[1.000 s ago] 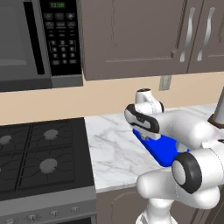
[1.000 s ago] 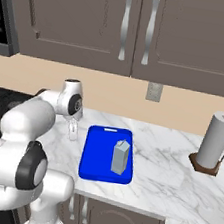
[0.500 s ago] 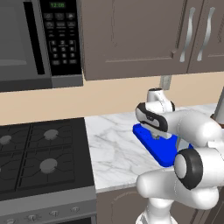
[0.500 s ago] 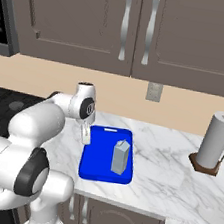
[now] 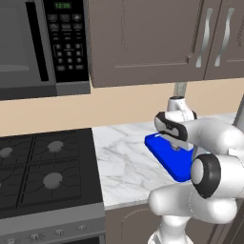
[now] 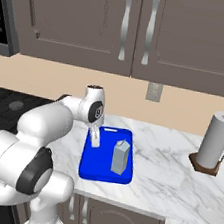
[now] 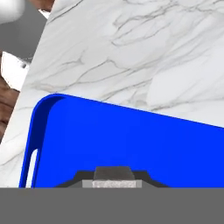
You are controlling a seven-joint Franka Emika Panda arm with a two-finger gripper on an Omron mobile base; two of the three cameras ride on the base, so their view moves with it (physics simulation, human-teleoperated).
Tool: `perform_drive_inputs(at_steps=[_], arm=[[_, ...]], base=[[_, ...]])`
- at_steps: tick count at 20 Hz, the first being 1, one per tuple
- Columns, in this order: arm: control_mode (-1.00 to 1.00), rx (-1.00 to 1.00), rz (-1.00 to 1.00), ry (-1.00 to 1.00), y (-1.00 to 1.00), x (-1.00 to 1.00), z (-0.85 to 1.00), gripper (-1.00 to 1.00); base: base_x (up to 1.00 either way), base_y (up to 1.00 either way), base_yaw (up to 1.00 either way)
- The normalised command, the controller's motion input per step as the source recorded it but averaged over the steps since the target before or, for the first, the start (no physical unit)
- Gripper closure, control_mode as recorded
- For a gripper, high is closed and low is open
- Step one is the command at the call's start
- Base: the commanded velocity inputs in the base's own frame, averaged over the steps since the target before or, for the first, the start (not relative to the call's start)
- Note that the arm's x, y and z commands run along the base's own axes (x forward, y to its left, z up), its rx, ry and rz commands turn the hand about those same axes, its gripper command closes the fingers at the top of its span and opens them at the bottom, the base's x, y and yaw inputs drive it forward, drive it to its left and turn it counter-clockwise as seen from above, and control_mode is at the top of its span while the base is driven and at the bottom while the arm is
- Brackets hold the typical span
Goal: Take out the milk from the fridge and place it on the tray on the counter. Then take the sugar cube near the tray and place it in the tray.
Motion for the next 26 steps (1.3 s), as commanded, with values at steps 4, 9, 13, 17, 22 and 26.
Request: perform_drive_inputs(at_steps=[4,9,13,17,22,26], arm=[[-1.0,0.0,0.0,0.0,0.0,0.26,-0.15,1.0],[-1.0,0.0,0.0,0.0,0.0,0.25,-0.17,1.0],[-1.0,0.0,0.0,0.01,0.0,0.27,-0.23,1.0],[-1.0,0.0,0.0,0.01,0.0,0.26,-0.23,1.0],[-1.0,0.0,0.0,0.0,0.0,0.25,-0.21,1.0],[-1.0,0.0,0.0,0.0,0.0,0.23,-0.18,1.0]], base=[[0.0,0.0,0.0],[0.0,0.0,0.0],[0.0,0.0,0.0],[0.0,0.0,0.0],[0.0,0.0,0.0],[0.0,0.0,0.0]])
